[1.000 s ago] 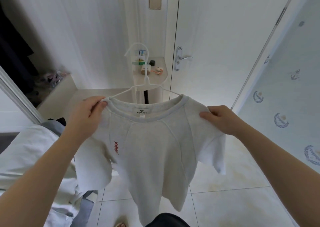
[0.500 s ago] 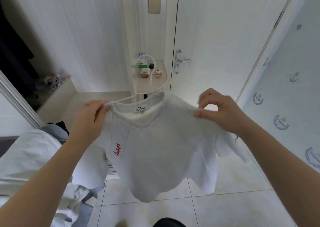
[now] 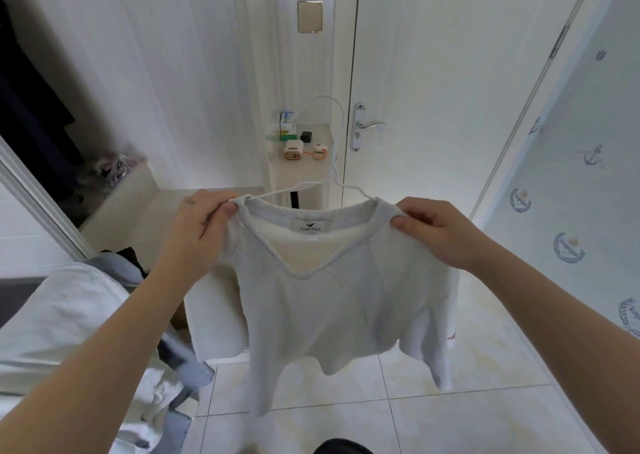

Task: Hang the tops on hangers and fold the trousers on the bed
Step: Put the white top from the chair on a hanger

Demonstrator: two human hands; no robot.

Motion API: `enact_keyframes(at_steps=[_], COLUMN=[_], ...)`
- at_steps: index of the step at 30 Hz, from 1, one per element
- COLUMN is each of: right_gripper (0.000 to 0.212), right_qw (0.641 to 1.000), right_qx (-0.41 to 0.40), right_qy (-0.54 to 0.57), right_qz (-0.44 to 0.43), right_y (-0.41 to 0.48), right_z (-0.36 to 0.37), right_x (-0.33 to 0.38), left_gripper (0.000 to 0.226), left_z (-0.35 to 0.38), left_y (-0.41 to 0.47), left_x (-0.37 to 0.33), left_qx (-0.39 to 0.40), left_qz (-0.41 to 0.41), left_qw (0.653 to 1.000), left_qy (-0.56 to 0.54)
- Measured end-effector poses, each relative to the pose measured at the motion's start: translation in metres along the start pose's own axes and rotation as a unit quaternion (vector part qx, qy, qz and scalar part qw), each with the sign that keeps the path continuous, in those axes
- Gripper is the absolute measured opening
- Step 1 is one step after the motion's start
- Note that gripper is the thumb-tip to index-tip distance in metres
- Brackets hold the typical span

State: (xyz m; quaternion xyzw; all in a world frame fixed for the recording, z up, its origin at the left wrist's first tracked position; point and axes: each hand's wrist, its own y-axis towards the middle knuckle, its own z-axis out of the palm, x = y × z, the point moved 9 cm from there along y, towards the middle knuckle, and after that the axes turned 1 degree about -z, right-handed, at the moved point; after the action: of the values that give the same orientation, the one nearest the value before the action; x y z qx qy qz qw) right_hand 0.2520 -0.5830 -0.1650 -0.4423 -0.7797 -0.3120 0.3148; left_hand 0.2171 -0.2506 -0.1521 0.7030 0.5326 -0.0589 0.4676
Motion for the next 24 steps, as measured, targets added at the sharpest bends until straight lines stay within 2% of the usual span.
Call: enact_keyframes(at_steps=[2, 4, 5, 8, 10, 13, 15, 20, 22, 24], right_gripper=[0.017, 0.017, 0.017, 0.018, 0.017, 0.018, 0.019, 0.02, 0.019, 0.018], right_qw=[0.998, 0.995, 0.995, 0.995, 0.995, 0.995, 0.993, 0.992, 0.992, 0.993], right_qx=[-0.043, -0.062, -0.065, -0.063, -0.057, -0.043, -0.035, -0.023, -0.022, -0.022], right_qy=[0.055, 0.081, 0.082, 0.076, 0.075, 0.089, 0.108, 0.121, 0.121, 0.117], right_qz=[-0.008, -0.01, -0.007, 0.011, 0.02, 0.027, 0.027, 0.018, 0.015, 0.013], right_y=[-0.004, -0.006, -0.007, -0.008, -0.007, -0.005, -0.006, -0.003, -0.001, 0.001], right_z=[-0.011, -0.021, -0.025, -0.037, -0.04, -0.035, -0.028, -0.014, -0.01, -0.01], right_x=[0.001, -0.001, -0.003, -0.008, -0.011, -0.012, -0.009, 0.0, 0.002, 0.003], left_gripper=[0.028, 0.042, 0.042, 0.022, 0.016, 0.025, 0.032, 0.03, 0.03, 0.025], left_z=[0.005, 0.008, 0.007, -0.007, -0.015, -0.018, -0.013, 0.004, 0.005, 0.002], left_y=[-0.003, -0.013, -0.018, -0.024, -0.023, -0.02, -0.02, -0.017, -0.014, -0.012], left_x=[0.016, 0.037, 0.045, 0.052, 0.052, 0.063, 0.066, 0.038, 0.032, 0.032], left_qx=[0.021, 0.036, 0.036, 0.008, -0.007, -0.029, -0.013, 0.085, 0.103, 0.103], left_qz=[-0.024, -0.074, -0.093, -0.085, -0.088, -0.181, -0.22, -0.141, -0.132, -0.15], left_qw=[1.0, 0.997, 0.995, 0.995, 0.993, 0.983, 0.974, 0.985, 0.985, 0.981], left_qy=[-0.002, -0.002, -0.001, 0.06, 0.084, -0.02, -0.058, -0.061, -0.039, -0.07])
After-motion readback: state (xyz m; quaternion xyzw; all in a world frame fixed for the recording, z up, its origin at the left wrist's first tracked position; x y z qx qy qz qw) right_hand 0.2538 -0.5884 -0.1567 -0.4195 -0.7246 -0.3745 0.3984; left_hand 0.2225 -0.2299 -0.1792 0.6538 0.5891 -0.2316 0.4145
